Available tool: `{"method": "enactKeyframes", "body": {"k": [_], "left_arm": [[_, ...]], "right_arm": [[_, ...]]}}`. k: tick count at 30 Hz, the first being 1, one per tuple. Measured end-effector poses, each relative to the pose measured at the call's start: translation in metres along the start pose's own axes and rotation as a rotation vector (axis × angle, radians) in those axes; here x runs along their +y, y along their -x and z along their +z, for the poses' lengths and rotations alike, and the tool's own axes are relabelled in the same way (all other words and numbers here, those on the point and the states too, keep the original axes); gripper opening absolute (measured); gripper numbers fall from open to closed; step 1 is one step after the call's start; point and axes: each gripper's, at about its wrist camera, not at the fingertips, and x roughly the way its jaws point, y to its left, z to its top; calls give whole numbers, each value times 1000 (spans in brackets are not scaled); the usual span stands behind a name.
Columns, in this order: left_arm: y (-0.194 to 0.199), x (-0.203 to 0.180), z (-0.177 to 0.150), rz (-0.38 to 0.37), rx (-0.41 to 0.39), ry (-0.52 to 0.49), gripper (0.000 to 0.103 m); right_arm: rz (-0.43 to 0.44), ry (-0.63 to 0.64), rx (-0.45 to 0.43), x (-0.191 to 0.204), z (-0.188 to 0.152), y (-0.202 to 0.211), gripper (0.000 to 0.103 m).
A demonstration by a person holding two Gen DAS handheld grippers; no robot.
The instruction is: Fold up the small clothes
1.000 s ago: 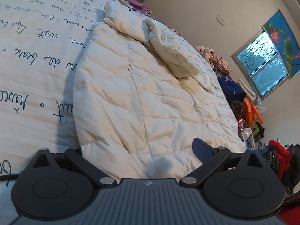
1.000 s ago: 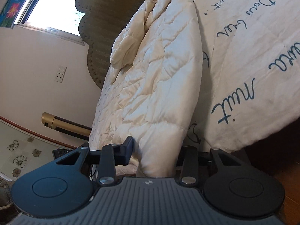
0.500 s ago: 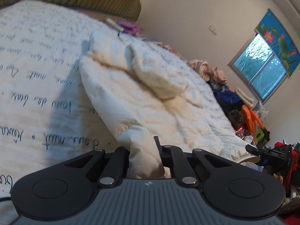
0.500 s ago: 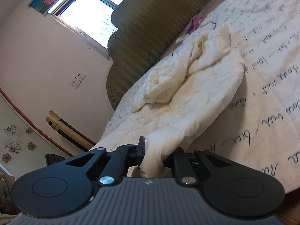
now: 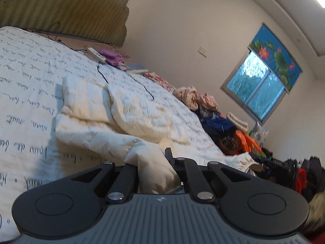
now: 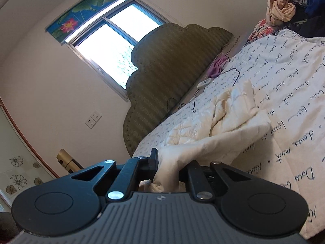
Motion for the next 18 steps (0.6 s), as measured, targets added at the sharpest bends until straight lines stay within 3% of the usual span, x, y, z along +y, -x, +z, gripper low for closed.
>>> {"method": "enactKeyframes", "body": {"k": [6, 18], "left_arm": [[-15, 2, 48, 25, -100, 16, 6], [-107, 35, 133, 169, -118, 63, 6]], "right_arm": [[55, 13, -87, -7, 44, -39, 14], [13, -24, -101, -49, 126, -164, 14]]}}
